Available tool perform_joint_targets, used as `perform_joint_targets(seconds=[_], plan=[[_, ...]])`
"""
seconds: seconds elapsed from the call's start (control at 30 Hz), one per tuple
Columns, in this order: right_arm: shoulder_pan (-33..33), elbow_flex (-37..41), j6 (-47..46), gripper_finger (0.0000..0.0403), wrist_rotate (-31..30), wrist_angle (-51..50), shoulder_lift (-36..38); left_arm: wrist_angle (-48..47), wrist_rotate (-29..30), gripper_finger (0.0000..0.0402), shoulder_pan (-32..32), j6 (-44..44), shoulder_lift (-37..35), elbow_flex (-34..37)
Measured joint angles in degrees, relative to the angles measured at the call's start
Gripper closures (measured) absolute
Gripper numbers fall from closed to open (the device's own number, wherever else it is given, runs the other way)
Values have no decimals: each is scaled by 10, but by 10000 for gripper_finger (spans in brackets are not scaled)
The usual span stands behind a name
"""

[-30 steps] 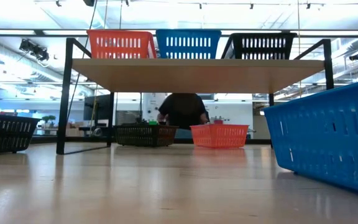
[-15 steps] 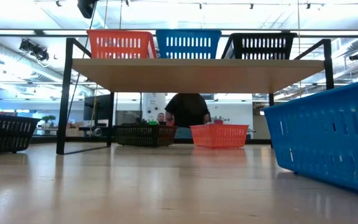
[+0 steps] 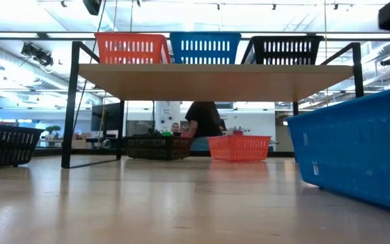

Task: Stack baskets on shelf by color
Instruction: Stack the left blue bin on top of the blue bin on the shelf

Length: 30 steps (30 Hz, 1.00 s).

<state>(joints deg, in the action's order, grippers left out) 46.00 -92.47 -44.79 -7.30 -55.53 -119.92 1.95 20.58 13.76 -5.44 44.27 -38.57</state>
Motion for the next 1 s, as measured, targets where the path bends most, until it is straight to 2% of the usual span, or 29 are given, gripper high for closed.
perform_joint_targets(seconds=[0.43,0.67,1.0], plan=[[-2,36,3,390,4,28,0,0,0,285,0,1,0,0],[-10,1,46,391,10,23,0,0,0,285,0,1,0,0],[-35,-136,156,393,-36,-12,0,0,0,285,0,1,0,0]])
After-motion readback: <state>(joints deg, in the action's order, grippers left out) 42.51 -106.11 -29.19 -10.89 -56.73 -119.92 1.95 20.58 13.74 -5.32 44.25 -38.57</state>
